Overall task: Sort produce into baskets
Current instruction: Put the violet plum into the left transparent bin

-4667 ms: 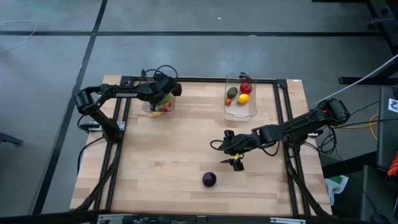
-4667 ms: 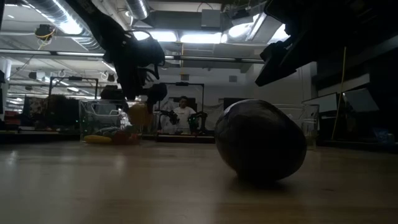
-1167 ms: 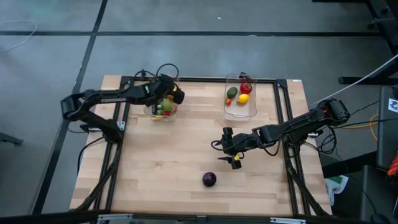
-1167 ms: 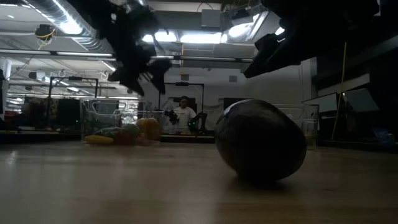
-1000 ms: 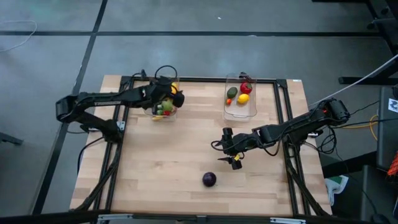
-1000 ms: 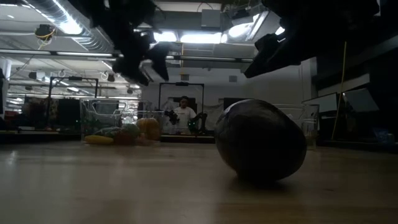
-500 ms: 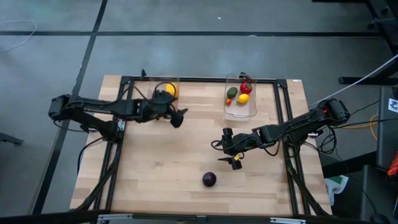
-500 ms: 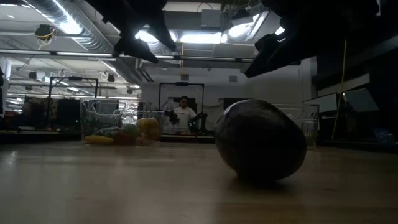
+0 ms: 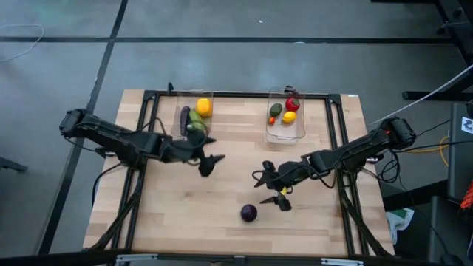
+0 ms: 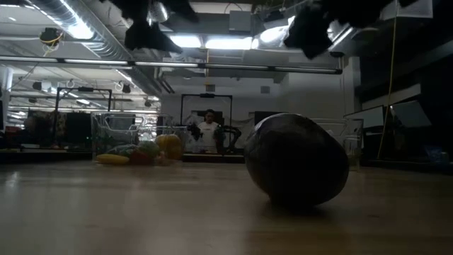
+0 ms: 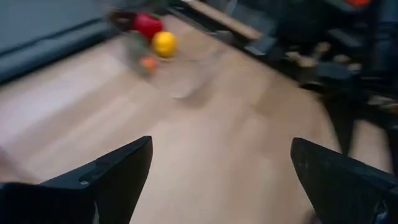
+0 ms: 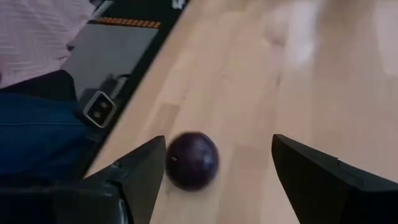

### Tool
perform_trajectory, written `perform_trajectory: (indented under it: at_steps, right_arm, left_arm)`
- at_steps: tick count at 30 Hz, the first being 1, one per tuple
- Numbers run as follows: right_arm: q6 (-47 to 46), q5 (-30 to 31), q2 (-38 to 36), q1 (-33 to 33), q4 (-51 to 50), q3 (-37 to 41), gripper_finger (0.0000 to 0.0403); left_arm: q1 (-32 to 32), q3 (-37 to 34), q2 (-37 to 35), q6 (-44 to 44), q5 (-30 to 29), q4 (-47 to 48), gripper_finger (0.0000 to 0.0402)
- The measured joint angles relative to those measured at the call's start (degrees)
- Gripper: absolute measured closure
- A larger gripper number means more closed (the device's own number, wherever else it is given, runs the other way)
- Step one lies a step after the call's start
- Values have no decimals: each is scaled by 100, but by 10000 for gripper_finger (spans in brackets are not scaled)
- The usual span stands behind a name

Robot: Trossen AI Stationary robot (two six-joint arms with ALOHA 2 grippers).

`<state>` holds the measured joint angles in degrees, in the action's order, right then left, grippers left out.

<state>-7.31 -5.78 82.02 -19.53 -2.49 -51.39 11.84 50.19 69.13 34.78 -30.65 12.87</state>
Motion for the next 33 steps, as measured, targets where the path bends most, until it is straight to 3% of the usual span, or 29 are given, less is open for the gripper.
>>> perform_trajectory:
  at_steps: [11, 20, 33]
  right_arm:
    - [27, 729, 167, -664, -17, -89, 111]
    - [2, 1329, 909, -1102, 21, -90, 111]
    - [-12, 1428, 1783, -1162, 619, -86, 111]
  left_arm:
    - [1410, 30, 1356, 753, 15, -2299, 23]
    - [1583, 480, 2538, 2429, 367, -2383, 23]
    - [1448, 800, 3803, 4242, 1310, -2397, 23]
